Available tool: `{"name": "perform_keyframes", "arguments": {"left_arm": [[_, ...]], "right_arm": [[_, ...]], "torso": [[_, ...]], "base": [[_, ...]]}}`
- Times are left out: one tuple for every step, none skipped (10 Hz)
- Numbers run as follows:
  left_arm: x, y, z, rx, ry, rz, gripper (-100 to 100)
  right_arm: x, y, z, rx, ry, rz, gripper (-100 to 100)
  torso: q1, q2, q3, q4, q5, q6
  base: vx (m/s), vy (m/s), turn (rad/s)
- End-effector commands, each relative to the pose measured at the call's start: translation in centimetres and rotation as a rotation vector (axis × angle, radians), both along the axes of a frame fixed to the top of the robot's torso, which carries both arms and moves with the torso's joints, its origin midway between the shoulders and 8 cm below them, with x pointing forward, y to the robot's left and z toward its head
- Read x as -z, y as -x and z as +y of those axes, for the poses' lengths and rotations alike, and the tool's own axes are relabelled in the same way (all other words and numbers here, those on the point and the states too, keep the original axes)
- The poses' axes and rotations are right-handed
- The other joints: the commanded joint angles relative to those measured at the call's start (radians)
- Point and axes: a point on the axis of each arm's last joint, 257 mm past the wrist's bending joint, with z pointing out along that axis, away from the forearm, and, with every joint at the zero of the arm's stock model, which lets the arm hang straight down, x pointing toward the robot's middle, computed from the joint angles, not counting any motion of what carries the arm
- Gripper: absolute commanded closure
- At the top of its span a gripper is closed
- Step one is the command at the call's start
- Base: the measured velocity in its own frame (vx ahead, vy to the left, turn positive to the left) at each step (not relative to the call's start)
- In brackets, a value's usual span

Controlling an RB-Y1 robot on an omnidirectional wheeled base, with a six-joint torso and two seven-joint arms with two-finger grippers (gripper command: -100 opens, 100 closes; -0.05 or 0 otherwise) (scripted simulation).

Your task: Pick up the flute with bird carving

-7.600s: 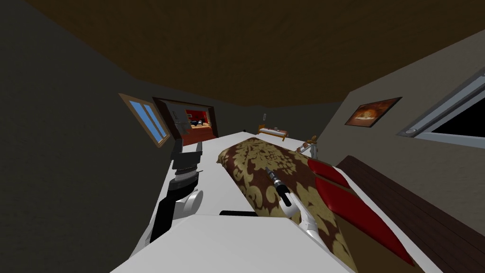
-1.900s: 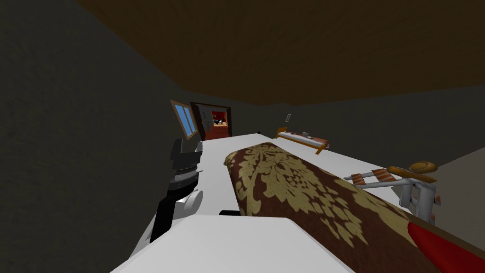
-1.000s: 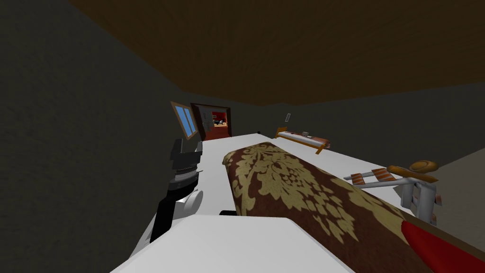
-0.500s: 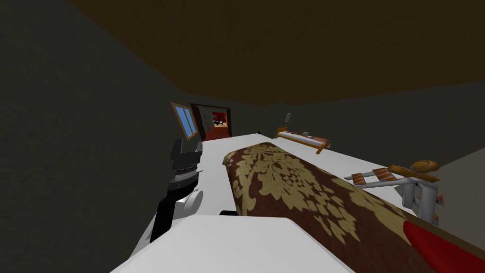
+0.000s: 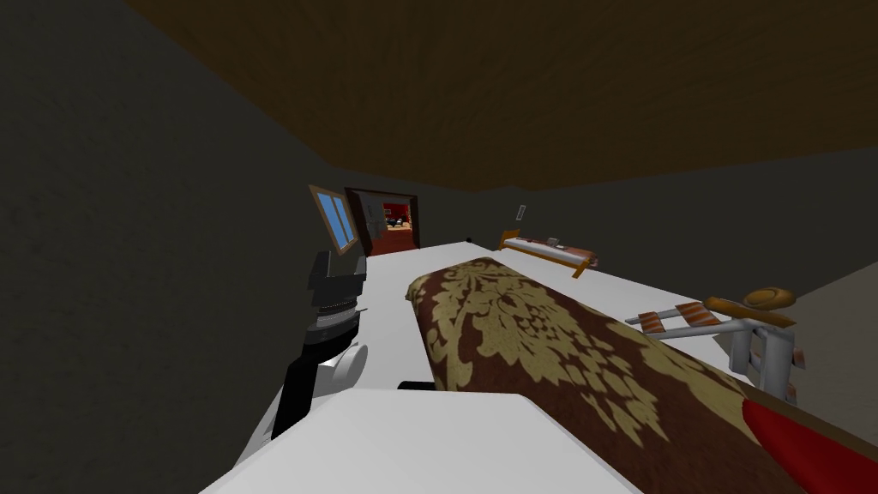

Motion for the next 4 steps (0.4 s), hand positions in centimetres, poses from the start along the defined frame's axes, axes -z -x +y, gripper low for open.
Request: {"name": "perform_keyframes", "arguments": {"left_arm": [[0.00, 0.00, 0.00, 0.000, 0.000, 0.000, 0], [0.00, 0.00, 0.00, 0.000, 0.000, 0.000, 0], [0.00, 0.00, 0.00, 0.000, 0.000, 0.000, 0], [0.00, 0.00, 0.00, 0.000, 0.000, 0.000, 0]], "right_arm": [[-0.54, 0.38, -1.44, -0.005, -0.002, -0.001, 100], [-0.81, 0.64, -2.23, -0.008, -0.002, -0.001, 100], [-0.63, 0.53, -1.81, -0.005, 0.000, -0.001, 100], [-0.62, 0.54, -1.82, -0.006, -0.002, -0.001, 0]], "torso": [[0.000, 0.000, 0.000, 0.000, 0.000, 0.000], [0.001, 0.000, 0.000, 0.000, 0.000, 0.000], [0.001, 0.000, 0.000, 0.000, 0.000, 0.000], [-0.002, 0.001, 0.001, 0.000, 0.000, 0.000]], "base": [[0.047, 0.116, -0.017], [0.037, 0.102, -0.019], [0.012, 0.043, -0.009], [0.003, 0.009, 0.001]]}}
